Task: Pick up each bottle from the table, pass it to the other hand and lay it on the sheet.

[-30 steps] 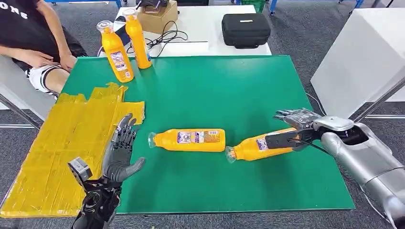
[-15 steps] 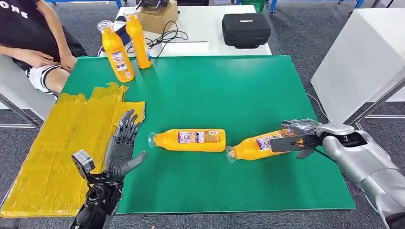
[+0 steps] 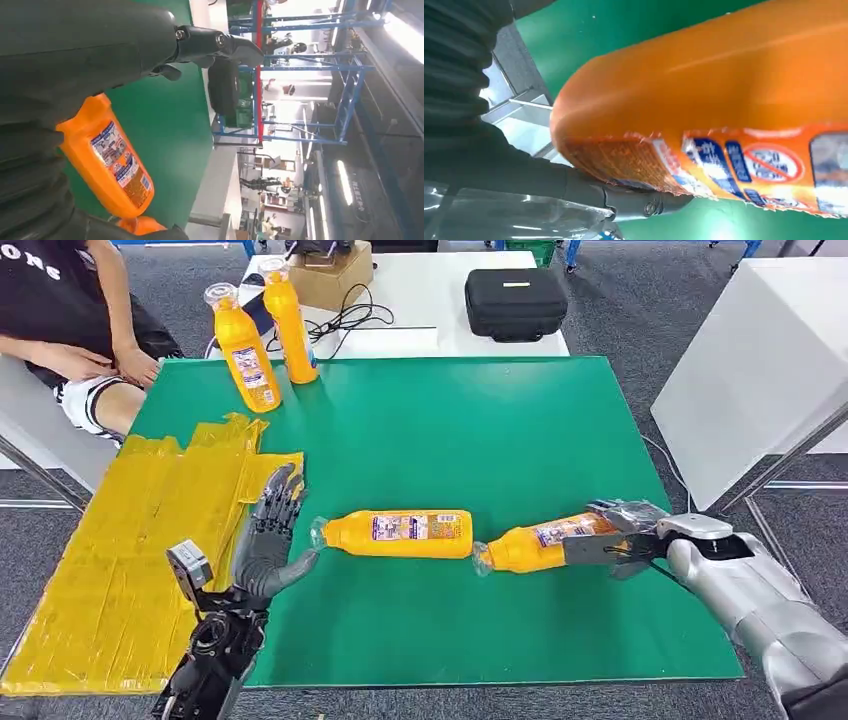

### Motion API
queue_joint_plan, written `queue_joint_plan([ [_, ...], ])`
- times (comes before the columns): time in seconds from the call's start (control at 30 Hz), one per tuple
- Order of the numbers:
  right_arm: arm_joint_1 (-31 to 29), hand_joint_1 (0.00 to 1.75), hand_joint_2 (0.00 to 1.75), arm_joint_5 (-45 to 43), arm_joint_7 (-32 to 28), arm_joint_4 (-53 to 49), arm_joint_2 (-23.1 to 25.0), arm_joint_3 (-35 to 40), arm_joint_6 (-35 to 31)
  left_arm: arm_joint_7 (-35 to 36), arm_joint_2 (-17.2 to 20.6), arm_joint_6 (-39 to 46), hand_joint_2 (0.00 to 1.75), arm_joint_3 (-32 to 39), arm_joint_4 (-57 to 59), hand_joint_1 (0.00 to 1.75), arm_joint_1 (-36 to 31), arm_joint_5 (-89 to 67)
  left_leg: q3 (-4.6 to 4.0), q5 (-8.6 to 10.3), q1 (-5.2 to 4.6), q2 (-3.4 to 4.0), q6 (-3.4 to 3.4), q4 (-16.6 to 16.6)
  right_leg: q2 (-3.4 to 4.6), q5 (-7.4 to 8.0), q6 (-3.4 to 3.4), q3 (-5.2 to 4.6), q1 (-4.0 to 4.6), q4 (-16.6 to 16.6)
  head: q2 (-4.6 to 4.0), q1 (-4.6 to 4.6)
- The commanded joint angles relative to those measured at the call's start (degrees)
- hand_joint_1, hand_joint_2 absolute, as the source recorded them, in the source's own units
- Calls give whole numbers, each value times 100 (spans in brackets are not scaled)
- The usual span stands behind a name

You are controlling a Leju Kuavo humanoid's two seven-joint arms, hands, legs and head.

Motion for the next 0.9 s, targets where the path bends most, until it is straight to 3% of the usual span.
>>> queue_joint_plan([
  [0.03, -6, 0, 175, 55, -27, 765, 454, 26, -131, 13, 59, 51, 175, -207, 593, 0, -356, -42, 13, -1, 0, 0, -4, -6, -8, -1, 5, 14, 0, -8, 0, 0],
  [0.2, -41, 0, 175, 235, 119, 1223, 861, 49, -508, 13, 32, 124, 175, -263, 600, 0, -263, -72, 27, -5, 3, 17, -7, -12, 5, 2, 5, 25, 3, -16, 0, 0],
  [0.57, -333, 0, 175, 279, -117, 1421, 1138, 109, -426, 13, 34, 209, 175, -264, 640, 0, -195, -79, 15, -3, 0, 24, -4, -4, 14, 1, 6, 7, -1, -1, 0, -2],
  [0.6, -301, 30, 175, 267, -135, 1437, 1166, 100, -445, 13, 25, 220, 175, -269, 646, 0, -195, -88, 16, -5, 0, 21, -5, -2, 9, 0, 7, 11, 0, -1, 0, -2],
  [0.63, -272, 89, 175, 251, -158, 1455, 1197, 81, -482, 13, 15, 237, 175, -273, 663, 0, -208, -96, 18, -3, 2, 17, -4, -6, 8, 1, 5, 14, 2, -6, 0, -2],
  [0.73, -256, 87, 175, 244, -167, 1461, 1206, 69, -507, 13, 14, 237, 175, -272, 661, 0, -206, -95, 23, -5, 2, 14, -6, -7, 1, -2, 7, 21, 2, -8, 0, -2],
  [0.77, -203, 154, 175, 248, -156, 1456, 1250, 64, -556, 13, 11, 248, 175, -264, 666, 0, -211, -92, 15, -2, 2, 12, -4, -5, 3, 1, 5, 14, 2, -6, 0, 0],
  [0.8, -191, 175, 175, 278, -156, 1450, 1270, 72, -590, 13, 12, 248, 175, -260, 662, 0, -209, -94, 19, -3, 3, 13, -5, -5, 0, -1, 7, 18, 2, -6, 0, -2],
  [0.9, -202, 175, 175, 333, -122, 1422, 1334, 95, -602, 13, 13, 244, 175, -256, 709, 0, -200, -102, 20, 0, 2, 14, -5, -8, 5, 3, 5, 16, 2, -8, 0, -2],
])
